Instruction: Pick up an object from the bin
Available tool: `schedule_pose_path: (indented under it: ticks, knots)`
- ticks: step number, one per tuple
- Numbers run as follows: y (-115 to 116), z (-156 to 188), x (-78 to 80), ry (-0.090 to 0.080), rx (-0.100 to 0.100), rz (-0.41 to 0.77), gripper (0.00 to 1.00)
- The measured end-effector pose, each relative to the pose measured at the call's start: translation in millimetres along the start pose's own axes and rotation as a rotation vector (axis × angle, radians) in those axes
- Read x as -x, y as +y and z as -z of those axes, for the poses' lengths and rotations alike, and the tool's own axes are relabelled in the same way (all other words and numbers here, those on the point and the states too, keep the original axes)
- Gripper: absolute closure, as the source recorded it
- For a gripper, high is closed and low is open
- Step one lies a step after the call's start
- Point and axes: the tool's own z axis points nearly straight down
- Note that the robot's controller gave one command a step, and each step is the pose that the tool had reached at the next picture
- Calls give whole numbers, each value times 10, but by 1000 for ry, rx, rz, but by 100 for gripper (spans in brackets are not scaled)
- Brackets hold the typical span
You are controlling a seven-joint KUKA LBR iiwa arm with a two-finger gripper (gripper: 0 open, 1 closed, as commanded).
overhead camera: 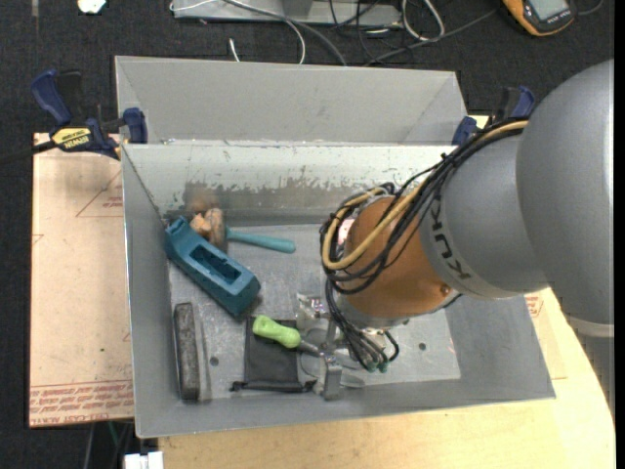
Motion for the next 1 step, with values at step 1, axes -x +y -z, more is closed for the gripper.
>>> schedule_pose_path:
  ticks: [1]
  knots:
    - [328,-7,8,-4,-1,-36,0]
